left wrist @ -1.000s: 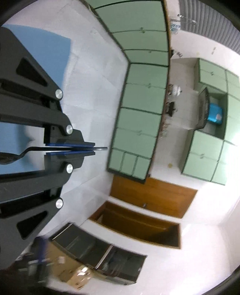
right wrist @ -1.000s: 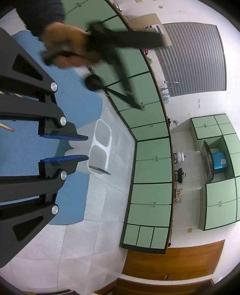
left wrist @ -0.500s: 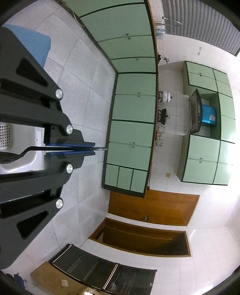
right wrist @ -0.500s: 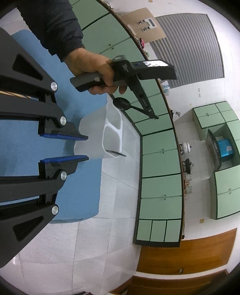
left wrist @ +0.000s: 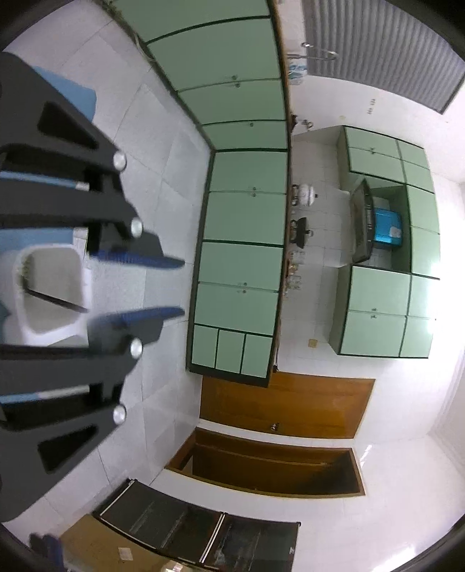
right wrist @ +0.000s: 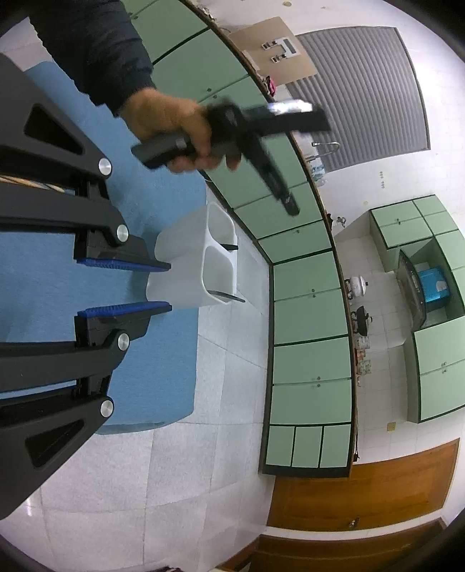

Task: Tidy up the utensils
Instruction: 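Lower the black spoon into the holder and open the left gripper, then move both tools back down toward the chopsticks on the blue mat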

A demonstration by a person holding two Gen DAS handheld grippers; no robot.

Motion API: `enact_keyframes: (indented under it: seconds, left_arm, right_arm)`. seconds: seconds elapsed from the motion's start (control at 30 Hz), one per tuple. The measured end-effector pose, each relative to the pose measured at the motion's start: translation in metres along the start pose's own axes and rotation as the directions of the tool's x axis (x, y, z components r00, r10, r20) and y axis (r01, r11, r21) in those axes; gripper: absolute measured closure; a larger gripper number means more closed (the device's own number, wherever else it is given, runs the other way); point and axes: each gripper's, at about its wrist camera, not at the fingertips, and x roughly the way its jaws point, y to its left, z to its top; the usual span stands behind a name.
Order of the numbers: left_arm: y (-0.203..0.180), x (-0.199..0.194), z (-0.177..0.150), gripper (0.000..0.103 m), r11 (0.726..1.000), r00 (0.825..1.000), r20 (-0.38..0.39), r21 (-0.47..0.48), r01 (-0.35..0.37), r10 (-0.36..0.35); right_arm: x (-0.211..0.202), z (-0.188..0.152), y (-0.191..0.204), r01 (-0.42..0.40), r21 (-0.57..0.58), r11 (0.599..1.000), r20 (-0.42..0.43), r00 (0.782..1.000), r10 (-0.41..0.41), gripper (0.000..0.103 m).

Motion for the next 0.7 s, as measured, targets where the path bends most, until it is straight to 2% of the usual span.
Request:
enact_keyframes:
  seconds: [0.03, 0.1, 0.17, 0.23, 0.33, 0.5, 0.6, 0.63, 0.7]
  left_arm:
    - [0.0, -0.015, 0.0, 0.068, 1.0, 1.0, 0.004, 0.004, 0.006, -0.006]
    - [0.001, -0.052, -0.004, 0.046, 1.0, 1.0, 0.019, 0.016, -0.005, 0.005]
    - [0.003, -0.101, -0.015, 0.039, 1.0, 1.0, 0.014, 0.017, -0.012, 0.012]
    - [0.005, -0.142, -0.029, 0.035, 0.999, 1.0, -0.007, 0.021, -0.026, 0.027]
    - [0.008, -0.208, -0.059, 0.029, 1.0, 0.997, -0.068, -0.007, -0.03, 0.03]
    - [0.008, -0.301, -0.111, 0.022, 0.997, 0.985, -0.162, -0.028, -0.068, 0.062]
    - [-0.003, -0.349, -0.144, 0.017, 0.997, 0.976, -0.204, 0.02, -0.076, 0.078]
    - [-0.005, -0.366, -0.157, 0.016, 0.994, 0.971, -0.213, 0.031, -0.101, 0.105]
    - [-0.004, -0.385, -0.181, 0.014, 0.996, 0.961, -0.266, -0.011, -0.088, 0.082]
  right_arm:
    - [-0.006, -0.002, 0.004, -0.003, -0.008, 1.0, 0.007, 1.0, 0.003, 0.084]
    - [-0.019, -0.011, 0.013, 0.007, -0.03, 1.0, 0.025, 1.0, -0.006, 0.081]
    - [-0.035, -0.025, 0.025, 0.017, -0.038, 0.999, 0.045, 0.999, -0.016, 0.08]
    - [-0.055, -0.046, 0.039, 0.014, -0.016, 1.0, 0.059, 0.998, -0.013, 0.078]
    - [-0.087, -0.079, 0.064, 0.039, -0.01, 0.999, 0.1, 0.994, -0.038, 0.069]
    - [-0.134, -0.142, 0.1, 0.103, 0.021, 0.994, 0.134, 0.985, -0.105, 0.044]
    - [-0.145, -0.183, 0.115, 0.122, 0.046, 0.992, 0.082, 0.989, -0.125, 0.043]
    - [-0.146, -0.193, 0.116, 0.128, 0.046, 0.991, 0.069, 0.989, -0.131, 0.043]
    - [-0.148, -0.214, 0.122, 0.149, 0.06, 0.987, 0.034, 0.988, -0.151, 0.043]
